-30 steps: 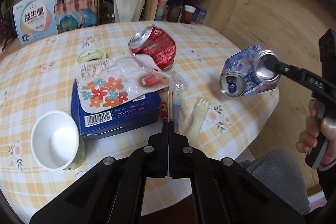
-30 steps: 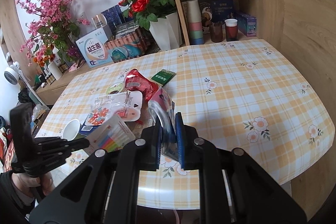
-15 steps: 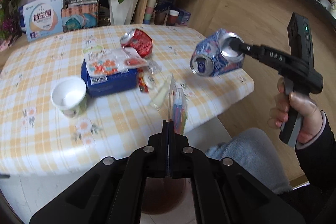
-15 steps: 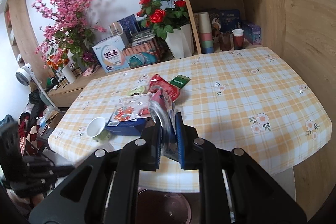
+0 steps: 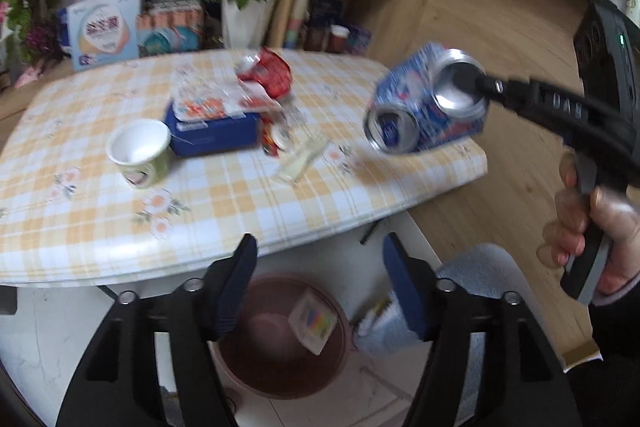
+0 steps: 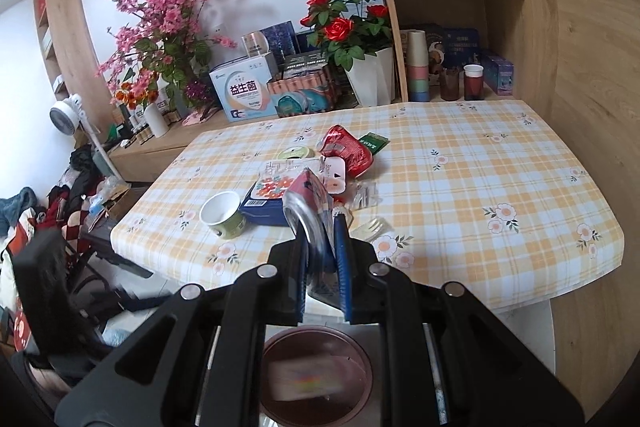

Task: Collect trash
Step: 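Open the left gripper over the brown bin while the right gripper carries the can toward it, then lower the can over the brown bin and open the right gripper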

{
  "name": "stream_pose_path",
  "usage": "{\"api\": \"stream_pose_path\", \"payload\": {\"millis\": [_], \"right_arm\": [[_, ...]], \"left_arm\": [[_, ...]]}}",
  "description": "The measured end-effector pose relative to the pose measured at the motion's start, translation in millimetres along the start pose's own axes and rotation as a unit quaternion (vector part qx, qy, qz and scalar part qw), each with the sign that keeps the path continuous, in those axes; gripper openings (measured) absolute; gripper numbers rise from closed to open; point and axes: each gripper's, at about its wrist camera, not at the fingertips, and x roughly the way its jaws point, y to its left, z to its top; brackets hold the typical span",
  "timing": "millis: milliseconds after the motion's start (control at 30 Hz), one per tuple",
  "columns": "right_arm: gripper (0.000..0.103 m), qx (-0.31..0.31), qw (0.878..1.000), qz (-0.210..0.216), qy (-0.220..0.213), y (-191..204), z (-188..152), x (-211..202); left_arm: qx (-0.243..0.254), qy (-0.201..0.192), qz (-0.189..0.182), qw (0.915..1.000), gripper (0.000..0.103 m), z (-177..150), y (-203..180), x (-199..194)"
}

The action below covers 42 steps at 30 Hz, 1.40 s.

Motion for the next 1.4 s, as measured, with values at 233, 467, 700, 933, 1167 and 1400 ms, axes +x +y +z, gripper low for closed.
{"api": "stream_pose_path", "payload": {"millis": [233,467,700,933,1167,1400], "right_arm": [[0.016,-0.012,0.999,0.023,0.026,12.8,-11.6,7.6],[0.016,-0.030,0.994,0.038,0.102,30.6,-46.6,42.6],[0.016,-0.038,0.988,0.042,0.140,40.1,-65.9,62.6],[0.020,-0.044,0.983,0.046,0.170,45.7,-76.1,77.4],[0.045,-0.052,0.987,0.038,0.149,46.1,-69.2,72.8],[0.093,-0.043,0.993,-0.029,0.105,25.4,-55.4,62.8]], "left_arm": [[-0.033,-0.087,0.119,0.9885,0.097,12.8,28.3,-49.0],[-0.066,-0.123,0.198,0.9702,0.097,12.0,60.4,-71.1],[-0.097,-0.126,0.216,0.9634,0.097,3.5,77.7,-77.4],[-0.112,-0.120,0.221,0.9614,0.097,-5.0,87.0,-76.1],[-0.117,-0.118,0.224,0.9603,0.097,-5.6,89.3,-76.0],[-0.118,-0.116,0.226,0.9600,0.097,-7.4,90.1,-74.0]]}}
